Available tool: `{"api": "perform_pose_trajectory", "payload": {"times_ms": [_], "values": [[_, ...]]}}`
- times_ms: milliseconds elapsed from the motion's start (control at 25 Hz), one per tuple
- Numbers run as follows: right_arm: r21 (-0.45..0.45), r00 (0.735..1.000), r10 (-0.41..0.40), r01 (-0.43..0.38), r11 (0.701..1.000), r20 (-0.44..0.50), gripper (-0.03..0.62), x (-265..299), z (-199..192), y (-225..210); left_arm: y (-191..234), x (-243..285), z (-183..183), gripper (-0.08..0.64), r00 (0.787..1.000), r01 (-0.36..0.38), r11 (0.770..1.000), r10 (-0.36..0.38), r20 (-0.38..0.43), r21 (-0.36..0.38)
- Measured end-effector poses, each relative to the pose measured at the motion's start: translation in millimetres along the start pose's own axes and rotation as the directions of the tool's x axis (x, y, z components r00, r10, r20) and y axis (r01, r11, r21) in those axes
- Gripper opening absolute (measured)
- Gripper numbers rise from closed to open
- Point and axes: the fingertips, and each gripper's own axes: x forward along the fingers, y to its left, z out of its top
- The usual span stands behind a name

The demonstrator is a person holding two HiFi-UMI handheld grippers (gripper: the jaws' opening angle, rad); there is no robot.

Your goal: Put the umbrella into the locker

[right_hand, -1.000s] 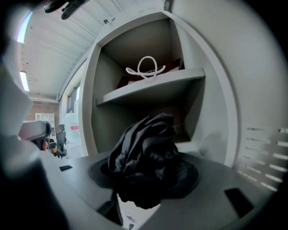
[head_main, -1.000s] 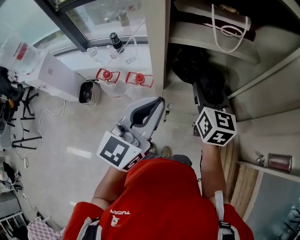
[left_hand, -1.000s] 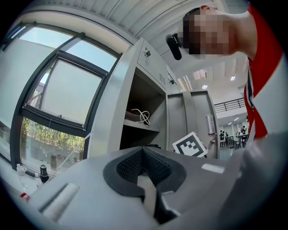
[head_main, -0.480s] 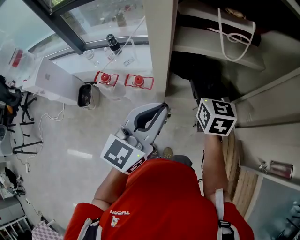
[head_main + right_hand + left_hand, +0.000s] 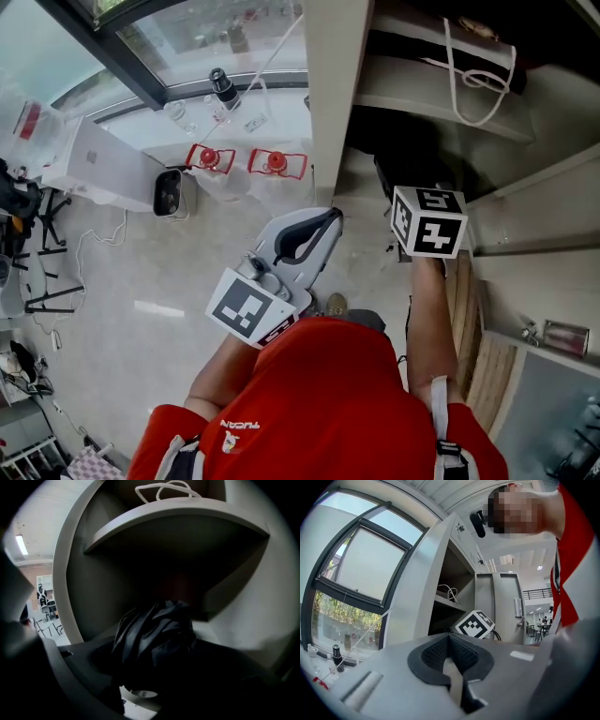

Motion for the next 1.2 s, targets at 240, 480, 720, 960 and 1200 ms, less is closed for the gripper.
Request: {"api": "perform_pose_trajectory", "payload": {"times_ms": [240,480,720,960,1200], "values": [[-0.080,0.997,-0.015,0.008,0.997,-0.082,0.329,-2.2,-11.0,2.8,-1.9,1.4,-2.6,0.005,1.000,0.012,1.000,-0.012,-0.002,-0.005],[-0.082,0.999,-0.014,0.010,0.997,-0.046,0.362,-29.3,-9.4,-0.5,-4.2,0.2,-4.0,0.005,1.000,0.016,1.000,-0.016,-0.002,-0.005],[-0.074,0.999,-0.038,0.039,0.997,0.016,0.359,-67.4,-14.1,4.0,-10.0,-0.3,-3.2,0.005,1.000,0.031,1.000,-0.031,-0.005,-0.001],[-0.041,0.986,-0.116,0.122,0.992,0.119,0.039,-94.3,-26.2,-1.0,-14.4,-2.8,-3.4,0.005,0.999,0.031,0.999,-0.030,-0.010,0.009],[-0.002,0.962,-0.072,0.075,0.997,0.262,0.008,-123.1,-32.9,10.0,-16.5,-8.1,-7.1,0.005,1.000,0.014,1.000,-0.014,-0.015,0.024]]}}
